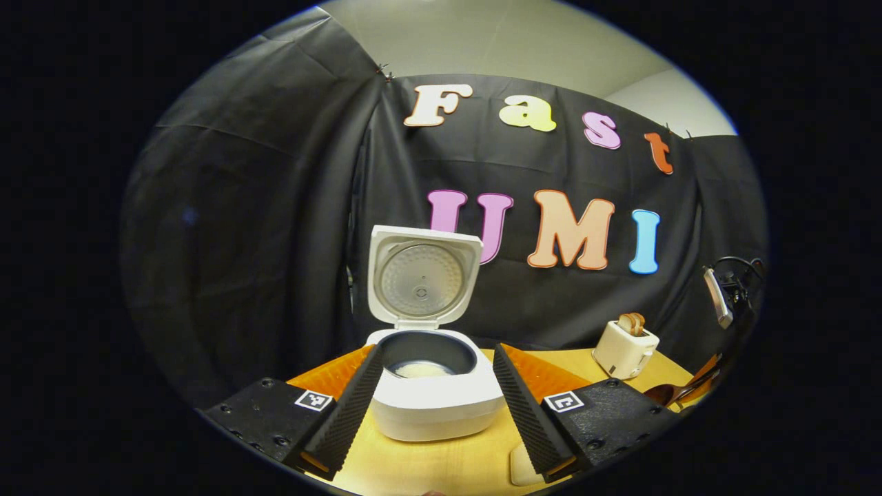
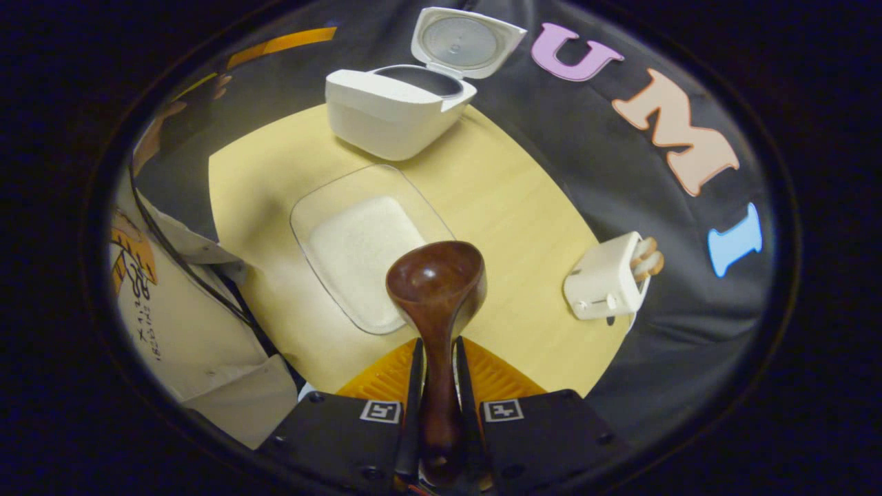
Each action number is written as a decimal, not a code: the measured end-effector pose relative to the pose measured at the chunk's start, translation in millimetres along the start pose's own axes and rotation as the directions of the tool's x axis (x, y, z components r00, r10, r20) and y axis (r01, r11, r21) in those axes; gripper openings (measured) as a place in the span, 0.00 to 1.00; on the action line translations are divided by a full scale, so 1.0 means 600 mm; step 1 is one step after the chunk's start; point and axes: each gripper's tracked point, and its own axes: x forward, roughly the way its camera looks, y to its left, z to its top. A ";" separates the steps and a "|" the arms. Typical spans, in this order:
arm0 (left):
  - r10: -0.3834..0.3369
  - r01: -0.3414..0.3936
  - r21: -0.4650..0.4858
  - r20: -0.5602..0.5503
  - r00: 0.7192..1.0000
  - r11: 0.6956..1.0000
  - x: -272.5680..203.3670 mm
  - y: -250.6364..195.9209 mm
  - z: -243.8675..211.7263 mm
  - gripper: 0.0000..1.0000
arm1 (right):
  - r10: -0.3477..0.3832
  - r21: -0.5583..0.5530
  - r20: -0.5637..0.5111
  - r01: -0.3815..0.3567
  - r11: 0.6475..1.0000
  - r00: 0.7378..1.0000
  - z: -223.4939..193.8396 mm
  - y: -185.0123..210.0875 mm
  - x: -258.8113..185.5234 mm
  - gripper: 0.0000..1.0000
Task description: Close the left gripper, press the button to open the rice cooker; take a wooden spoon from the chopstick holder with the right hand, scoop a spoonful of rice and pour it into the rice cooker, then put the wooden spoon back into the chopstick holder.
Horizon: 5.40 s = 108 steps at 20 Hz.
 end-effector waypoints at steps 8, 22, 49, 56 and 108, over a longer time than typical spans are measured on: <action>0.100 -0.100 -0.002 0.007 0.995 0.995 -0.041 0.087 -0.002 0.93 | 0.070 -0.133 -0.092 -0.082 0.988 0.993 0.039 0.064 0.090 0.29; 0.187 -0.188 -0.004 -0.022 0.982 0.982 -0.077 0.171 -0.028 0.92 | 0.027 -0.300 -0.237 -0.100 0.949 0.971 0.034 0.091 0.175 0.29; 0.092 -0.092 0.021 -0.004 0.996 0.996 -0.044 0.110 -0.009 0.95 | 0.181 0.424 0.202 -0.253 0.870 0.963 0.099 0.140 0.162 0.30; 0.047 -0.047 0.007 0.003 0.999 0.999 -0.029 0.082 -0.003 0.95 | 0.092 0.429 0.310 -0.225 0.875 0.946 0.155 0.077 0.068 0.30; 0.220 -0.221 -0.154 -0.024 0.975 0.963 -0.087 0.295 -0.060 0.95 | -0.388 -0.553 0.559 0.678 0.483 0.733 0.657 -0.067 0.167 0.30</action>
